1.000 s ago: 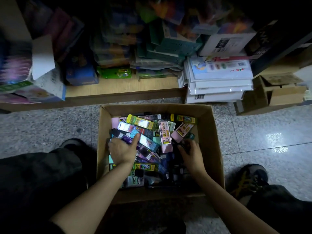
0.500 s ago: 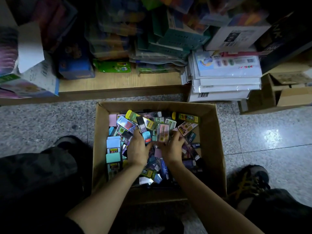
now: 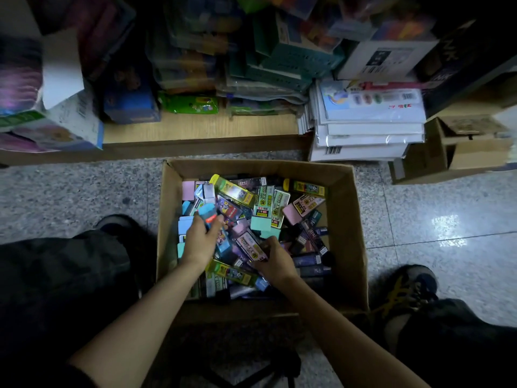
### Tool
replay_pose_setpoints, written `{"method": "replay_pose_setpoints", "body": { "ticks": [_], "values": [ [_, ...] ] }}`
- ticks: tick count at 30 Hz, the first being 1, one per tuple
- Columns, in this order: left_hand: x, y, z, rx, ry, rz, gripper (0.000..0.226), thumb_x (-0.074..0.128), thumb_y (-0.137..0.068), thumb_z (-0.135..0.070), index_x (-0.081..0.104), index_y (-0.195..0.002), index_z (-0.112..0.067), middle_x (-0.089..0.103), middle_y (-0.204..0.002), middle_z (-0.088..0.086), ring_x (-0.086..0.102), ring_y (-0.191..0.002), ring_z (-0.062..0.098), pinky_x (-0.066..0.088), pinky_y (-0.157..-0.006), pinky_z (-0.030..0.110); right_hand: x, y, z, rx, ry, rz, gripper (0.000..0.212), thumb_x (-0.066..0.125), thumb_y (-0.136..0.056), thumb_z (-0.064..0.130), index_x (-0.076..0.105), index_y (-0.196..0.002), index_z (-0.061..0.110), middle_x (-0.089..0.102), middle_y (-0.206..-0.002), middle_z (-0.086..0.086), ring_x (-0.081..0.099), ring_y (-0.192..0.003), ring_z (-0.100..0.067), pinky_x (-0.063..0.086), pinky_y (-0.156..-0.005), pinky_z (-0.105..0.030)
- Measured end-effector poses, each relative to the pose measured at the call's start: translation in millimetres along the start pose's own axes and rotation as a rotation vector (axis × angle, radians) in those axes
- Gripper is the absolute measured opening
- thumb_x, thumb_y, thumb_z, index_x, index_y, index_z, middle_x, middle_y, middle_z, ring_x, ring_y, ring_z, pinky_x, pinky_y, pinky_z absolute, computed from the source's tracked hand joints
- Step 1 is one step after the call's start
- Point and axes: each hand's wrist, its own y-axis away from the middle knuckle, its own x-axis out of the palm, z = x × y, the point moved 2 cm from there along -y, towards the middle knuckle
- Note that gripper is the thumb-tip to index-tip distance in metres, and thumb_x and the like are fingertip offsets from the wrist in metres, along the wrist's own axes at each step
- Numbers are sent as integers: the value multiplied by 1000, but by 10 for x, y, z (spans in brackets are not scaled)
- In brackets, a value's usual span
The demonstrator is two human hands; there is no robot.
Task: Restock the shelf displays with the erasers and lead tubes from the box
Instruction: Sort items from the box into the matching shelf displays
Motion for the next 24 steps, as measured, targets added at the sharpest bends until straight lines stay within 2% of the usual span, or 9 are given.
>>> {"method": "replay_pose_setpoints", "body": {
  "ticks": [4, 7, 9, 14, 16, 18, 20, 22, 24],
  "values": [
    [-114, 52, 48, -39, 157, -16, 35, 53, -95, -23, 48, -119, 2, 64, -108, 23, 61, -99, 35, 48, -90, 46, -1, 59, -71, 51, -124, 47, 53, 71, -79, 5, 44, -124, 4, 58, -126, -15, 57, -111, -26, 43, -79, -27],
    [-169, 130, 30, -22, 228, 2, 20, 49, -97, -17, 49, -111, -3, 62, -80, 15, 66, -70, 20, 50, -74, 39, -9, 68, -35, 71, -168, 133, 42, 68, -81, -1, 51, -119, 2, 58, -124, -19, 52, -97, -16, 42, -74, -19],
    [-184, 172, 16, -22, 280, 40, 14, 46, -98, -16, 46, -108, -6, 55, -67, 6, 63, -50, 6, 50, -66, 34, -28, 72, -21, 65, -177, 156, 33, 68, -82, 1, 55, -113, 0, 61, -120, -22, 53, -91, -17, 45, -73, -25],
    [-167, 262, -47, 5, 255, 86, 13, 46, -98, -19, 44, -103, -8, 60, -73, 2, 62, -53, 12, 48, -79, 43, -153, 140, -110, 56, -254, 92, 36, 67, -85, 8, 57, -118, -1, 64, -114, -19, 60, -89, -21, 49, -68, -29],
    [-143, 308, -78, 24, 248, 109, 13, 45, -98, -18, 43, -104, -7, 62, -74, 1, 61, -50, 7, 48, -79, 36, -222, 175, -179, 77, -287, 32, 31, 65, -86, 6, 58, -115, -1, 66, -111, -18, 64, -89, -27, 53, -66, -35],
    [-128, 381, -120, 61, 211, 110, 11, 45, -99, -18, 45, -104, -8, 61, -75, -2, 59, -46, -3, 48, -69, 18, -297, 222, -246, 88, -299, -18, 30, 63, -87, 7, 59, -116, 0, 66, -106, -14, 64, -82, -23, 54, -60, -27],
    [-109, 458, -155, 71, 207, 121, 13, 45, -99, -19, 46, -106, -9, 62, -75, -2, 59, -47, -2, 46, -67, 22, -372, 286, -277, 101, -354, -59, 30, 62, -88, 8, 58, -117, 0, 66, -100, -11, 61, -76, -19, 49, -47, -18],
    [-94, 540, -202, 71, 218, 151, 14, 44, -99, -19, 45, -109, -10, 60, -74, -1, 58, -46, 0, 44, -64, 27, -452, 366, -261, 94, -430, -116, 26, 61, -88, 8, 57, -112, -1, 67, -92, -18, 65, -76, -32, 54, -49, -30],
    [-85, 621, -271, 85, 229, 180, 11, 44, -99, -16, 45, -109, -11, 55, -71, 0, 55, -44, 0, 44, -56, 20, -545, 447, -193, 43, -530, -172, 23, 60, -88, 4, 55, -110, 6, 68, -89, -20, 68, -71, -33, 54, -52, -37]
  ]
}}
